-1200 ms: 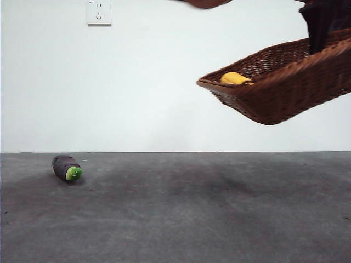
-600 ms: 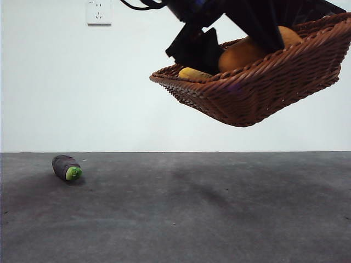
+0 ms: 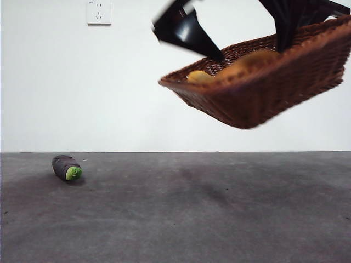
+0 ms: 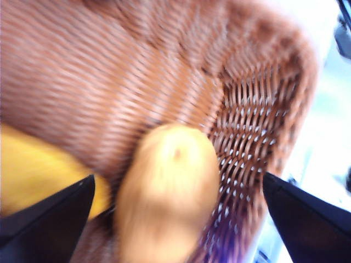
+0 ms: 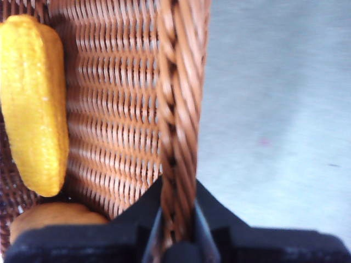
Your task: Help me put the vegetables on the table into the basket
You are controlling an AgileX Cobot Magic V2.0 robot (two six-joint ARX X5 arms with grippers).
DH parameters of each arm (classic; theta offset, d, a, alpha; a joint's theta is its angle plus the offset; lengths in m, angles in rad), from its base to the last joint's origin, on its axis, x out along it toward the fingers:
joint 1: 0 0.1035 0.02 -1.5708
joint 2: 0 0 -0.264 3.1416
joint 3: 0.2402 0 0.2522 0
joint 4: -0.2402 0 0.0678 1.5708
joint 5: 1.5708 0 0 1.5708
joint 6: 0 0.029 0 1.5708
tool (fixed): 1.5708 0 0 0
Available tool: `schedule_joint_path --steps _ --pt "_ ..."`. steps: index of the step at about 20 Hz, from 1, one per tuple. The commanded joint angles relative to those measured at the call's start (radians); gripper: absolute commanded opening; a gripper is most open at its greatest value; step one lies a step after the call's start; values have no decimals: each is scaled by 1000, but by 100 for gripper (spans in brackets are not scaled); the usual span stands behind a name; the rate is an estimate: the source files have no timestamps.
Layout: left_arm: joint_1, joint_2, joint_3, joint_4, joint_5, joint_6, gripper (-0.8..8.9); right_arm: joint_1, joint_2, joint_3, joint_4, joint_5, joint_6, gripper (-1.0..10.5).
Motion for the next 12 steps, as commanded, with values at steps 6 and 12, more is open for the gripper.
schedule_joint_path --steps 6,12 --pt "257 -94 -2 -207 -410 -47 594 -20 0 -3 -9 19 24 -16" --pt "622 101 -2 -164 -178 -130 594 -20 0 -3 -8 19 24 -16"
